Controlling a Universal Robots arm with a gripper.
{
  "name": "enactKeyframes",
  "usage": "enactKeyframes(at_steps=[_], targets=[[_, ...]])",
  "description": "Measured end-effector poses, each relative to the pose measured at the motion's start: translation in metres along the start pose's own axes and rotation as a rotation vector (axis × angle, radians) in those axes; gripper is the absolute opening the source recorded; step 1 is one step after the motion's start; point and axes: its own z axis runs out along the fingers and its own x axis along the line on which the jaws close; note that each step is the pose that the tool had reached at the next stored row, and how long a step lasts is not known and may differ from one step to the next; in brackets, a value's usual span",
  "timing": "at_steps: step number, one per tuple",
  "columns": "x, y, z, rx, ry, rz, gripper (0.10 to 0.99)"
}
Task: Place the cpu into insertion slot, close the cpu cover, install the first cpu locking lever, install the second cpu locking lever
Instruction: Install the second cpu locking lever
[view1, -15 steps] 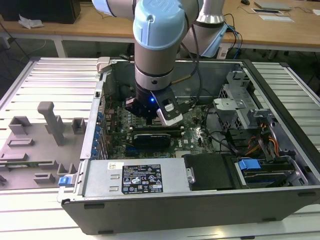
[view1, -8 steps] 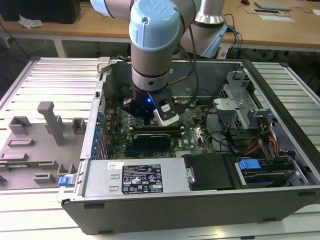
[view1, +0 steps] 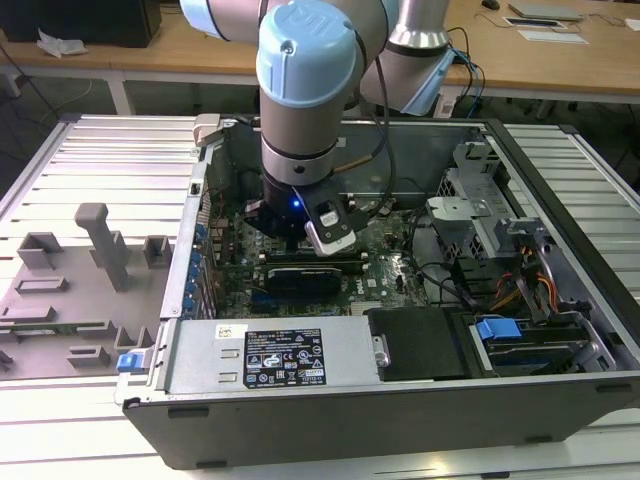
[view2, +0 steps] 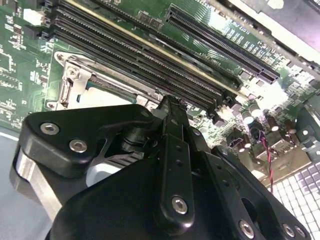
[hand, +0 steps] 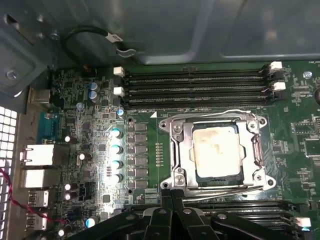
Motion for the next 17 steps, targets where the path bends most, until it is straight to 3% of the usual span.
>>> enactKeyframes(at_steps=[17], targets=[[0.0014,0.0015,0.0068,0.000,0.0021,0.001,0.106]])
